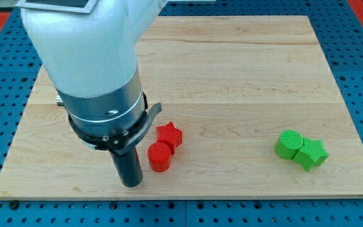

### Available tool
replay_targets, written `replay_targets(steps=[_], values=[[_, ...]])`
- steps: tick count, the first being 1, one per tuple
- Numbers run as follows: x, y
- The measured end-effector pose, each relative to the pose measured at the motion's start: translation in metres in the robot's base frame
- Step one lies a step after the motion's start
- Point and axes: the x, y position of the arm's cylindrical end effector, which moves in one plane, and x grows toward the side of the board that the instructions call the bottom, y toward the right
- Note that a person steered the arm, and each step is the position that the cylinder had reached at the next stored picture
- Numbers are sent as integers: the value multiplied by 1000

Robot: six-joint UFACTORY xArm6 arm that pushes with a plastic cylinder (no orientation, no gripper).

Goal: Slide the green blocks to the bottom left corner

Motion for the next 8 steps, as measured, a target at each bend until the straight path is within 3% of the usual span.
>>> replay_targets(steps=[4, 6, 7, 8], values=[[1, 23], [21, 146], [-15, 168], [-6, 204]])
